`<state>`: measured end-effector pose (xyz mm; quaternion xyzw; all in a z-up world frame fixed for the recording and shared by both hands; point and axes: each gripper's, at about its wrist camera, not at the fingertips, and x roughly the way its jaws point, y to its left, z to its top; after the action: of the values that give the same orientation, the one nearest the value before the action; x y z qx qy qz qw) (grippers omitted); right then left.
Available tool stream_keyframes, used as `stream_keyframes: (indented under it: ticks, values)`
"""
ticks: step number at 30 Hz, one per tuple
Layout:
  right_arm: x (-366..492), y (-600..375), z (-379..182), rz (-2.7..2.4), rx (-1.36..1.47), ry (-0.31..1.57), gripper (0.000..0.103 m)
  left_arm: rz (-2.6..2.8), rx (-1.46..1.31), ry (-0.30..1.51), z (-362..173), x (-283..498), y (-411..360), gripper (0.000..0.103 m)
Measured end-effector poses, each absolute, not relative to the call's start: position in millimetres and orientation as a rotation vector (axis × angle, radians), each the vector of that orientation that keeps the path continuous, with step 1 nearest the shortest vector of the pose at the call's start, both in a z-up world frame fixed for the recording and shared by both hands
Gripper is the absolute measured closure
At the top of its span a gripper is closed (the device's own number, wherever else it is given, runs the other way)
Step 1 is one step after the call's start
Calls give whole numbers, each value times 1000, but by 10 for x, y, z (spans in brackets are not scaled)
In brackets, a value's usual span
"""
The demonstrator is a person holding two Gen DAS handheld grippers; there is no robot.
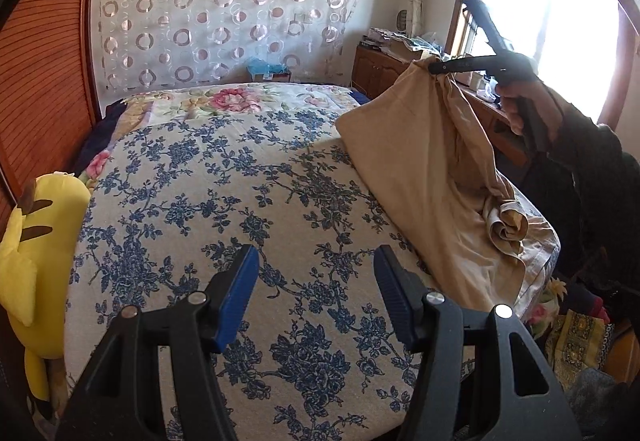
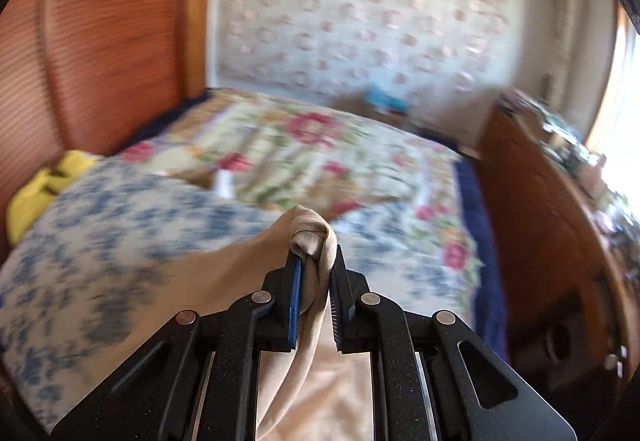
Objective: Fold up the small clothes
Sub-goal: 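Grasp the shirt edge with the right gripper and lift it, then open the right gripper to release the shirt onto the bed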
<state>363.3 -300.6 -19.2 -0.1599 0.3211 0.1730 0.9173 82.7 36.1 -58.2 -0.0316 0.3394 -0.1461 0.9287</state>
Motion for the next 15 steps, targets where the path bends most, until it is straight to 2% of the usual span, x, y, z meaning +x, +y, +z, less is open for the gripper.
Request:
stream_keyframes:
  ticks: [4,5,8,15]
  values:
    - [3965,-3264,-372,233,-312,734,92,-307,-62,703,-604,836,327,44]
    - [3998,-3311,-418,218,-305,745,85,-308,-62,705,-613,840,321,44]
    - [3981,-3454,-490,152,-279,741,52,-314,-57,714,-639,857,275,44]
    - [3256,-3684,-515,278,-253,713,51,-346,-48,717,-655,870,104,44]
